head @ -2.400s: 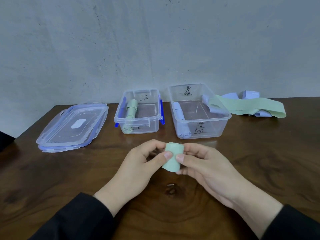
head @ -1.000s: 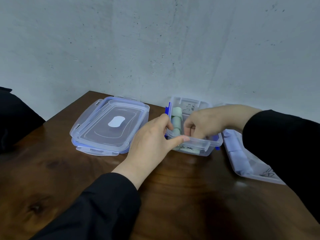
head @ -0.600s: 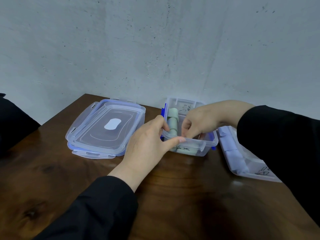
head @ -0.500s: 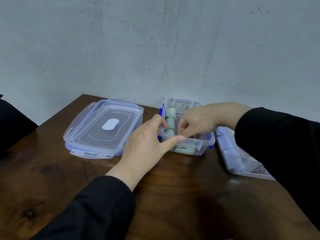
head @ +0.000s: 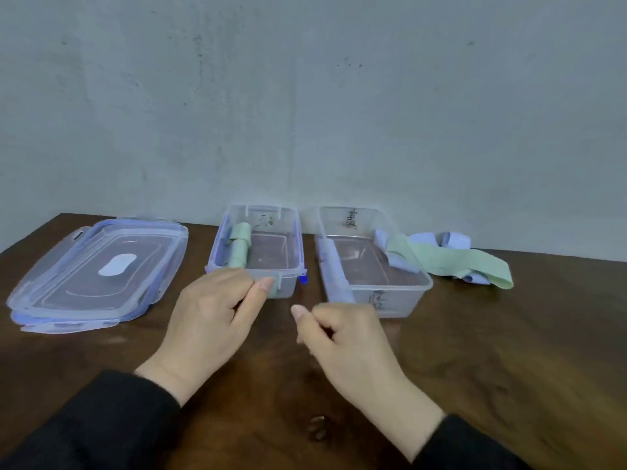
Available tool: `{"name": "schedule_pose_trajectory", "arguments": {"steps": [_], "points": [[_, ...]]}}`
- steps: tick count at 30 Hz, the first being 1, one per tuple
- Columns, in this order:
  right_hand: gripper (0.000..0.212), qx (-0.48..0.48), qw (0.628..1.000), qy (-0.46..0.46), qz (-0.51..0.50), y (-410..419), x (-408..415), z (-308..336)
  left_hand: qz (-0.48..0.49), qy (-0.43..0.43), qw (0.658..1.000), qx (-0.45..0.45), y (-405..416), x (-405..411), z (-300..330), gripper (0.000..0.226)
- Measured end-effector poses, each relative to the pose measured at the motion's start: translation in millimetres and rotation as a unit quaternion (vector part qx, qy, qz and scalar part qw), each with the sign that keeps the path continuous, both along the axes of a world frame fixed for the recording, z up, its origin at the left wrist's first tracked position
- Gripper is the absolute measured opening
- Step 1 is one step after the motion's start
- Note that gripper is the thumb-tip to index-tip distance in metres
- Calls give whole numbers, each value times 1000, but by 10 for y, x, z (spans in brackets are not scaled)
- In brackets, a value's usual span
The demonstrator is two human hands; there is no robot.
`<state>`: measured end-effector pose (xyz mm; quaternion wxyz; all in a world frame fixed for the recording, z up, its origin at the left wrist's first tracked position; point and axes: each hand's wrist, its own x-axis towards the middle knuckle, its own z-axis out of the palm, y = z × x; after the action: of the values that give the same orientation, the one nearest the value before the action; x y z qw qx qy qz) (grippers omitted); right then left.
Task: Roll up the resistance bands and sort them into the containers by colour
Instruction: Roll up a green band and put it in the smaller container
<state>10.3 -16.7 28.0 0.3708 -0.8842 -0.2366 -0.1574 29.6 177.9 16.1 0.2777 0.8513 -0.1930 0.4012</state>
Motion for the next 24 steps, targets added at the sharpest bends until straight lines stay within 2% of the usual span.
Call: {"name": "schedule_pose_trajectory", "arguments": {"steps": [3, 8, 13, 15, 20, 22, 24], "points": [[57, 19, 999, 16, -43, -488, -204, -224, -27, 41, 999, 16, -373, -177, -46, 46], [46, 59, 980, 88, -170, -1358, -212, -223, -59, 111, 991, 53, -1084, -362, -195, 48], [16, 35, 964, 102, -243, -2016, 55, -291, -88, 194, 974, 74, -1757, -395, -260, 43], [12, 31, 963, 95, -251, -2161, 166, -309, -77, 201, 971, 105, -1986, -353, -279, 40], [38, -86, 969, 43, -228, -2260, 496, -409, -34, 182, 967, 174, -2293, -158, -351, 34], [40, -144, 960, 18, -239, -2236, 647, -445, -22, 178, 965, 190, -2334, -89, -373, 31], [32, -229, 935, -37, -268, -2175, 801, -459, -14, 174, 963, 205, -2354, -46, -390, 33]]}}
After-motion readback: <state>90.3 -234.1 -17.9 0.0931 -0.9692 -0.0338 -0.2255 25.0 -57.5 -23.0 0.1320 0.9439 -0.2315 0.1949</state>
